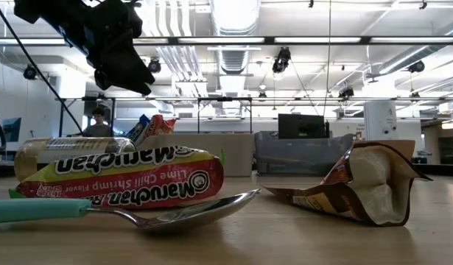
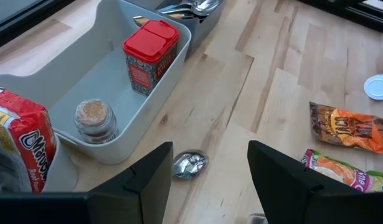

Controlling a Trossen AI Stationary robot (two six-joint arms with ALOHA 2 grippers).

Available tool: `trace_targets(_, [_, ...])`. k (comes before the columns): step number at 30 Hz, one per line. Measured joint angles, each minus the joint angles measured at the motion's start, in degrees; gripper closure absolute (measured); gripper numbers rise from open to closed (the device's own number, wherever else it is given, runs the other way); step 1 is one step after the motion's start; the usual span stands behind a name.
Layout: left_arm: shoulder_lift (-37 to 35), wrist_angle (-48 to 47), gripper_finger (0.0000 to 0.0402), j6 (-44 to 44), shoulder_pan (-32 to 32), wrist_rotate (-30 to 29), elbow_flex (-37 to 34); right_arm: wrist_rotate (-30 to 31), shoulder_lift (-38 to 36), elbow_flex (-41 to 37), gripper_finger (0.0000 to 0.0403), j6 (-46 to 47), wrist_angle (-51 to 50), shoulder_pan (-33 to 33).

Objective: Pick & Place Food Item
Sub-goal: Put the white seasoning bottle into the right gray bin

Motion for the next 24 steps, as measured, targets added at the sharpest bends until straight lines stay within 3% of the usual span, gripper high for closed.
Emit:
trace_targets(8, [0.0, 0.1, 0.0188, 0.0, 0.2, 0.0, 1.4, 0.0, 6.7, 2.3, 0.0188, 2.6, 1.3, 2.1])
trace_targets(24, [0.0, 0.1, 0.0188, 0.0, 0.2, 0.6, 1.4, -0.4, 17.2, 8.0, 0.0188, -3.5, 2.0, 2.6])
